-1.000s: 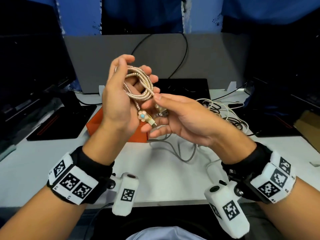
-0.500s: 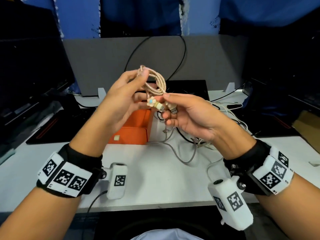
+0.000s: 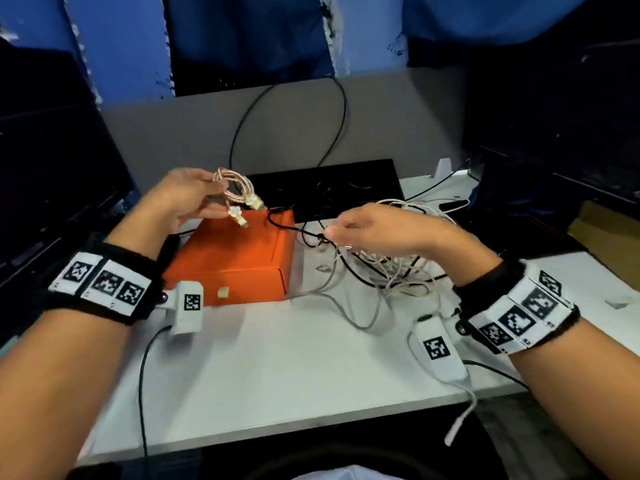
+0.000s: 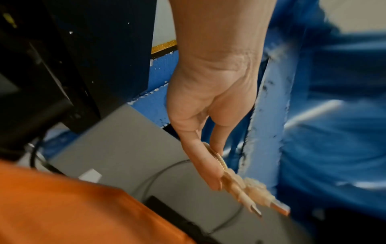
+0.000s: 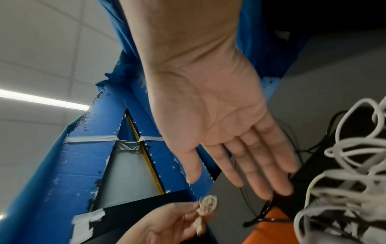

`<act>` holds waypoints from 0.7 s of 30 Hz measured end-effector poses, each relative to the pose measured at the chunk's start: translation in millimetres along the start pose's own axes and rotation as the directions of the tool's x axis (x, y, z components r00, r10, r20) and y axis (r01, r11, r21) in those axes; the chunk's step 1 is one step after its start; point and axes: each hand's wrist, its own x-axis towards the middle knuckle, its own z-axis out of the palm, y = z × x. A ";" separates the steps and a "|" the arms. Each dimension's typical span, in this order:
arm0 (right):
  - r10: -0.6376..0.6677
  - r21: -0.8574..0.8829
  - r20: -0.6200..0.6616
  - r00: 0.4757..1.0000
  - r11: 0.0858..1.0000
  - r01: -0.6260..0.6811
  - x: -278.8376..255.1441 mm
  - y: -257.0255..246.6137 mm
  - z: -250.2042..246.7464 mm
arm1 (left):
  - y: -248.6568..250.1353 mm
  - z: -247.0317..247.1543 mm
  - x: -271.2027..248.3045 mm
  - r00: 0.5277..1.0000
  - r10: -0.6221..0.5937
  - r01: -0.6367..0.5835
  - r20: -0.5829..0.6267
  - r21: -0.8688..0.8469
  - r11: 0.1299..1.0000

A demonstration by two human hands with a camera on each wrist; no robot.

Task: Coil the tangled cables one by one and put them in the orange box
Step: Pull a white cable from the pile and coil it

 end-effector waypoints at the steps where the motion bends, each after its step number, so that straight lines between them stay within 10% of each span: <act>1: 0.019 -0.096 0.027 0.999 0.995 -0.016 1.3 4.4 -3.0 | -4.4 -5.5 14.1 0.999 -0.043 0.042 0.006 0.090 0.995; 7: 0.106 -0.251 0.167 0.980 0.966 -0.061 0.9 13.4 -6.5 | -27.6 -11.1 61.7 0.974 -0.223 0.175 0.036 0.504 0.846; 13: 0.134 -0.238 0.178 0.975 0.967 -0.090 3.2 15.5 -3.2 | -26.6 -6.0 68.0 0.985 -0.166 0.051 0.047 0.839 0.542; 21: 0.142 -0.263 0.196 0.970 0.961 -0.087 0.0 13.0 -3.4 | -23.6 -6.3 57.4 0.919 -0.357 0.033 0.167 0.870 0.493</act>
